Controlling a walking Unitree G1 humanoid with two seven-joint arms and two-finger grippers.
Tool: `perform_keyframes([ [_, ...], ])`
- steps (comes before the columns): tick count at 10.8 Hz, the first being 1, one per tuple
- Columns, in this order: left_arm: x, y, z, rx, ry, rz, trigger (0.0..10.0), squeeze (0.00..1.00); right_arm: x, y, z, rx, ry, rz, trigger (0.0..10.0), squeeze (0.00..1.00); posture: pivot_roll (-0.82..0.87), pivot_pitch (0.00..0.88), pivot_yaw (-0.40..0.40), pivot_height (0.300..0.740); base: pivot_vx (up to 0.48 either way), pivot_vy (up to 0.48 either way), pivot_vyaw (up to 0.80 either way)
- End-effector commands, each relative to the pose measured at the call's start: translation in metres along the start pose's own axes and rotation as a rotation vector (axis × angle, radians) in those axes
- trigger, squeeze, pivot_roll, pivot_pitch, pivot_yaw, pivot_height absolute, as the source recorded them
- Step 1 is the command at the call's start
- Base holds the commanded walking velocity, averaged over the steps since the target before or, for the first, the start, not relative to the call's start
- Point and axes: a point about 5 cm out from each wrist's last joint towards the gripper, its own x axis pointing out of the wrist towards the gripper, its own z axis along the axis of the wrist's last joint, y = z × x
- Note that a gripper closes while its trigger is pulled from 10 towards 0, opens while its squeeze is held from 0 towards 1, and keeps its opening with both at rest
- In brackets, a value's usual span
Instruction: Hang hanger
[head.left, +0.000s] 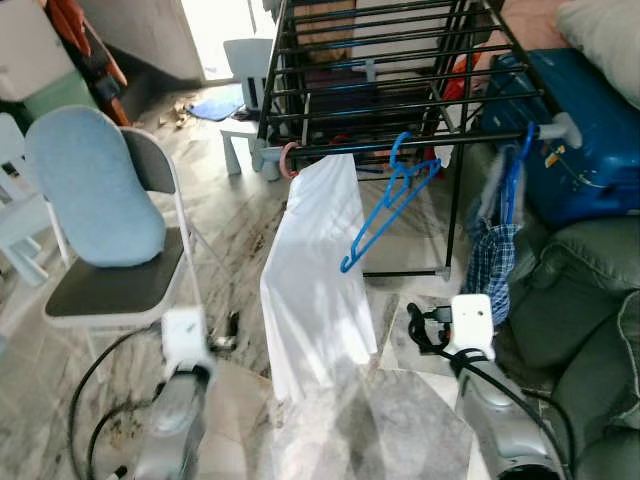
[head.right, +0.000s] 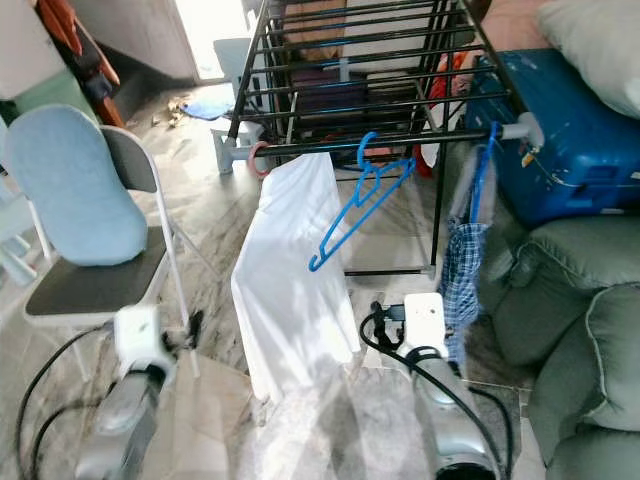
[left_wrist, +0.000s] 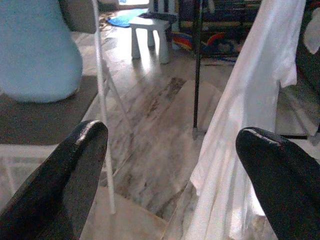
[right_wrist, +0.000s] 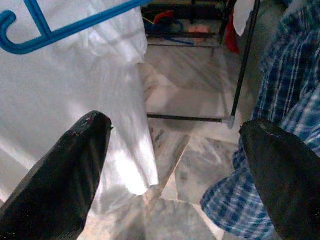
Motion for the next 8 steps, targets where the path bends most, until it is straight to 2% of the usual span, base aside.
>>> perform_keyframes([
  [1, -0.005, 0.008, 0.007, 0.026, -0.043, 0.026, 10.0, 0.0, 0.0, 0.007, 0.003, -0.011, -0.016, 0.037, 10.0, 0.0, -0.08, 0.0, 0.073, 0.74, 0.0, 0.0, 0.0],
  [3, -0.015, 0.01, -0.002, 0.027, -0.019, 0.052, 10.0, 0.0, 0.0, 0.012, 0.003, -0.04, -0.016, 0.079, 10.0, 0.0, -0.07, 0.0, 0.056, 0.74, 0.0, 0.0, 0.8],
  [8, -0.008, 0.004, 0.005, 0.024, -0.021, 0.027, 10.0, 0.0, 0.0, 0.015, 0.002, -0.039, -0.016, 0.089, 10.0, 0.0, -0.09, 0.0, 0.077, 0.74, 0.0, 0.0, 0.8],
])
